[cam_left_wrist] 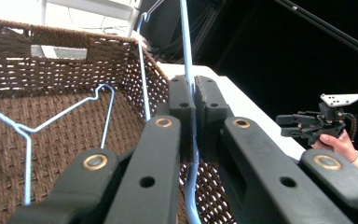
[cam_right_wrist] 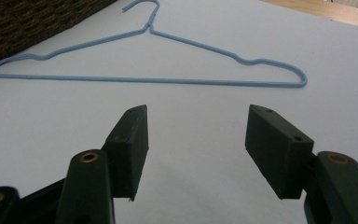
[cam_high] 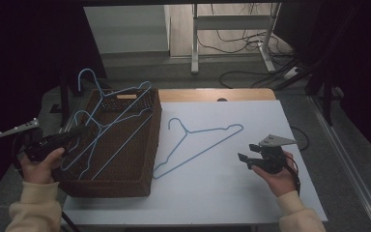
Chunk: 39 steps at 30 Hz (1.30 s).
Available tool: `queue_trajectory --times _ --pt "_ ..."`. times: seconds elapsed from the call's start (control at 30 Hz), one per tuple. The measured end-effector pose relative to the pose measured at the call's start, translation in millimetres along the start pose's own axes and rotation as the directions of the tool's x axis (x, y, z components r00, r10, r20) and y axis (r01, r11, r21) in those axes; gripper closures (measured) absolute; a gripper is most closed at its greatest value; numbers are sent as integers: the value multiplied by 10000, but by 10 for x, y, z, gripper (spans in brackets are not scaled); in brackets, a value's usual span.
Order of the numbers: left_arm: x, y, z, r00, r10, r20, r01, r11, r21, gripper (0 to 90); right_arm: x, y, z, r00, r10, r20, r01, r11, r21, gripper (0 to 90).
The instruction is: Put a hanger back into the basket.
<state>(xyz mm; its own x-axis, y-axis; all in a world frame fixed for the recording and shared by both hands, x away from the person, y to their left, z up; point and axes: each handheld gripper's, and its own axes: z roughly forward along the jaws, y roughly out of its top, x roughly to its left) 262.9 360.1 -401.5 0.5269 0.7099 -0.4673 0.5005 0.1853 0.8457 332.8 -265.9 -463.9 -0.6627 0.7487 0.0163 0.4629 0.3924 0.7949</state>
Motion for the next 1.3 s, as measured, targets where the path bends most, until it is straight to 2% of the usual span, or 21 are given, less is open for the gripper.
queue_trajectory --times 0.2,0.4,0.63,0.83,1.13,1.2,1.23,1.27,1.3 --pt "69 -65 51 9999 -151 47 149 9993 332 866 1 -1 9 10000 -28 3 28 10000 39 398" --pt "120 -108 95 9996 -273 -78 276 9981 549 866 1 -1 4 10000 -19 8 19 10000 13 396" --pt "173 -181 226 9992 -326 -226 348 9940 1040 866 9 1 10 10000 -58 8 58 10000 41 396" --pt "191 -216 278 9990 -312 -321 349 9919 1221 866 22 4 11 9999 -118 -4 118 9999 39 396" --pt "191 -218 283 9987 -327 -400 373 9921 1195 865 21 4 9 9999 -107 5 107 9999 45 396" --pt "194 -217 295 9985 -348 -423 402 9901 1345 862 25 5 12 9999 -138 -20 138 9999 30 395" --pt "196 -213 306 9982 -376 -463 444 9868 1557 862 25 5 12 9999 -138 -20 138 9999 30 395" --pt "188 -204 318 9963 -334 -796 470 9833 1759 771 27 6 9 9999 -146 -20 146 9999 17 395" --pt "188 -204 318 9963 -334 -796 470 9833 1759 657 27 6 9 9999 -146 -20 146 9999 17 395"
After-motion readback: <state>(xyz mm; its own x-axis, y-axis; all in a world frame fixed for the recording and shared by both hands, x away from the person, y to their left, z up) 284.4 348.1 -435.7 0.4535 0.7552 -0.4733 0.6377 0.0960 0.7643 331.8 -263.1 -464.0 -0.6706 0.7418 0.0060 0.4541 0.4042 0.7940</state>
